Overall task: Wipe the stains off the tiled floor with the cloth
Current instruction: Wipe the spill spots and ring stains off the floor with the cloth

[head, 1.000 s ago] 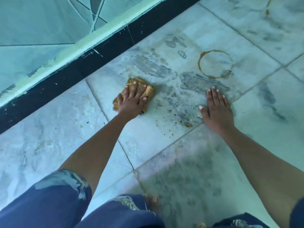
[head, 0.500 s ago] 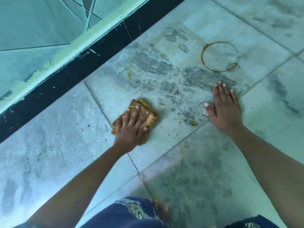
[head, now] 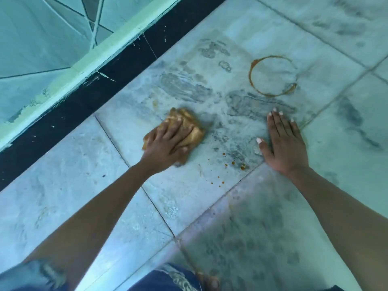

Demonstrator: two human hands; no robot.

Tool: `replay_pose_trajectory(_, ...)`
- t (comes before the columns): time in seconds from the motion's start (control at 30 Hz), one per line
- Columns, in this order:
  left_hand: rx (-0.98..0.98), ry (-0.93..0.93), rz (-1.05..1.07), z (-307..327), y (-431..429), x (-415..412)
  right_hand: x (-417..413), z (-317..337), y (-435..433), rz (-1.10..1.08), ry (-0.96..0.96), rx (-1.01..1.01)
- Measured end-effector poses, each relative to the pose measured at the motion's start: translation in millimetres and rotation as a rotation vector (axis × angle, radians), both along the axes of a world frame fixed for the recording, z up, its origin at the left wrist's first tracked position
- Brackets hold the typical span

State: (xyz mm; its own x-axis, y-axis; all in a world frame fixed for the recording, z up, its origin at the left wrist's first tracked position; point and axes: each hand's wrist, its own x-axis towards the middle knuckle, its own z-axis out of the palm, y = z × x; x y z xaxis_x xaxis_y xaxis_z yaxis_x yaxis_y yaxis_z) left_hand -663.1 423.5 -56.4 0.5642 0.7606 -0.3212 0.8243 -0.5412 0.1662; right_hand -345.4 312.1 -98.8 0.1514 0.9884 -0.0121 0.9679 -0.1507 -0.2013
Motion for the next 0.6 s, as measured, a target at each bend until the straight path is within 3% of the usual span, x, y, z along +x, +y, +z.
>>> replay_pose_trajectory(0.1, -0.015, 0.025, 0.231, -4, 16, -31, 1, 0, 0, -0.009, -0.015, -0.037)
replay_pose_trajectory(0.2, -0.040, 0.034, 0.390, -1, 56, 7, -2, 2, 2, -0.018, -0.006, -0.041)
replay_pose_trajectory(0.33, -0.013, 0.036, 0.122, -5, 23, 67, -3, 7, 2, -0.039, -0.015, -0.082)
replay_pose_trajectory(0.47, 0.014, 0.027, -0.243, -9, -52, 32, -8, 8, -6, -0.071, 0.016, -0.102)
replay_pose_trajectory(0.6, -0.038, 0.035, -0.068, -7, -28, -7, -13, 5, -50, -0.079, 0.010, -0.053)
